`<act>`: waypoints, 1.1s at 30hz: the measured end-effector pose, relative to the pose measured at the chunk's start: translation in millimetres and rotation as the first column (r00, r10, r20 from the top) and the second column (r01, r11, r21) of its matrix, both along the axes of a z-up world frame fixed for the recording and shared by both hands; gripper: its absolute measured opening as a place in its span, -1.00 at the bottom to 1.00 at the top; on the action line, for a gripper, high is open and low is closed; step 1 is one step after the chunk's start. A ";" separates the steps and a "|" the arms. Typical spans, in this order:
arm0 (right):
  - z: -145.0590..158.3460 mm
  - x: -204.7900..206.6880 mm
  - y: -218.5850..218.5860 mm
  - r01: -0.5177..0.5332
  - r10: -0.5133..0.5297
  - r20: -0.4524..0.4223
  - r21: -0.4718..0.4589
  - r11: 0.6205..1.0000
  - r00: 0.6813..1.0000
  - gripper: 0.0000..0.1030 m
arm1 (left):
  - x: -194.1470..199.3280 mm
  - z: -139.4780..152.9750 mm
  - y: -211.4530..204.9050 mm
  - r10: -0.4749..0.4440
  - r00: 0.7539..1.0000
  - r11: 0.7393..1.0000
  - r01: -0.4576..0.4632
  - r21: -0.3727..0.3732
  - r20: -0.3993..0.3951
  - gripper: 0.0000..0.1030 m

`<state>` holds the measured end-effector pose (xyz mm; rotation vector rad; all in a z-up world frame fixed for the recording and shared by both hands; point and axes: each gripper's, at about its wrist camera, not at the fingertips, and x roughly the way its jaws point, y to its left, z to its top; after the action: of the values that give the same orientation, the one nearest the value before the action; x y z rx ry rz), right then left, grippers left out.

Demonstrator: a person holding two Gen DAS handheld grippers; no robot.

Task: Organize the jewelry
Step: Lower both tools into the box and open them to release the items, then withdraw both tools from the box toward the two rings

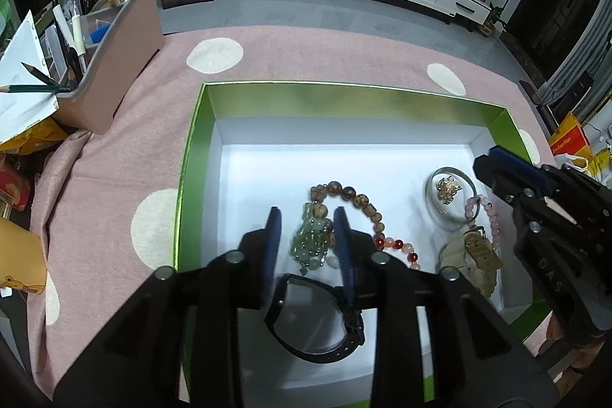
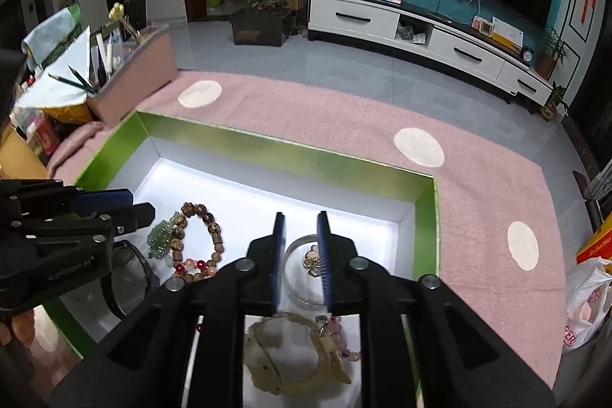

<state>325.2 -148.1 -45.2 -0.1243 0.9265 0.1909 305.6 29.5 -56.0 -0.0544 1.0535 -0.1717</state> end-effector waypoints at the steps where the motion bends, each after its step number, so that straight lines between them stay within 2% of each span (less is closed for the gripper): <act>1: 3.1 -2.5 -2.4 0.001 -0.001 0.008 0.012 1.000 1.000 -0.55 | -1.2 1.0 -0.2 0.000 1.000 1.000 0.000 -0.002 0.002 -0.40; 3: 8.5 -7.3 -7.4 0.003 -0.004 0.022 0.029 1.000 1.000 -0.48 | -4.0 3.8 0.8 0.002 1.000 1.000 -0.002 -0.008 0.008 -0.32; 5: 14.0 -12.4 -12.0 0.004 -0.005 0.035 0.037 0.999 0.999 -0.45 | -7.8 7.6 1.3 0.004 1.000 1.000 -0.004 -0.008 0.022 -0.05; 6: 17.8 -17.1 -14.5 0.003 -0.005 0.044 0.044 0.999 0.999 -0.43 | -10.8 10.3 1.7 0.006 1.000 1.000 -0.006 -0.009 0.031 0.02; 11: 30.8 -41.0 -27.0 0.010 -0.017 0.076 0.089 0.996 0.997 -0.26 | -29.1 23.1 4.7 0.006 0.998 1.000 -0.005 -0.017 0.063 0.16; 14: 36.1 -58.0 -30.9 0.001 -0.010 0.090 0.103 0.995 0.996 -0.20 | -45.5 33.3 7.4 0.001 0.995 1.000 0.001 -0.020 0.097 0.40; 16: 40.8 -74.1 -33.6 -0.011 -0.001 0.106 0.107 0.994 0.994 -0.18 | -61.3 40.5 9.9 -0.006 0.993 1.000 0.009 -0.028 0.119 0.47; 18: 46.0 -87.3 -35.8 -0.022 0.008 0.126 0.115 0.993 0.992 -0.18 | -77.3 44.9 13.2 -0.011 0.991 0.999 0.017 -0.043 0.133 0.65; 23: 53.7 -120.0 -39.3 -0.062 0.043 0.143 0.130 0.990 0.989 -0.16 | -113.3 40.4 23.0 -0.011 0.991 0.998 0.018 -0.059 0.130 0.80; 27: 50.4 -148.6 -37.3 -0.103 0.084 0.134 0.137 0.985 0.987 -0.03 | -132.3 31.0 29.7 -0.006 0.995 0.999 0.011 -0.053 0.103 0.90; 30: 42.1 -168.9 -31.5 -0.146 0.132 0.101 0.147 0.978 0.986 -0.03 | -147.5 21.6 35.2 0.011 0.997 0.998 -0.007 -0.058 0.077 0.96; 33: 27.3 -187.5 -19.8 -0.195 0.189 0.053 0.151 0.969 0.981 0.08 | -160.2 11.0 39.1 0.020 0.999 0.996 -0.016 -0.083 0.040 0.96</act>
<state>137.7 -167.9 -17.9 -0.0723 0.8576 0.4381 145.4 68.6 -45.0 -0.1342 1.0044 -0.1993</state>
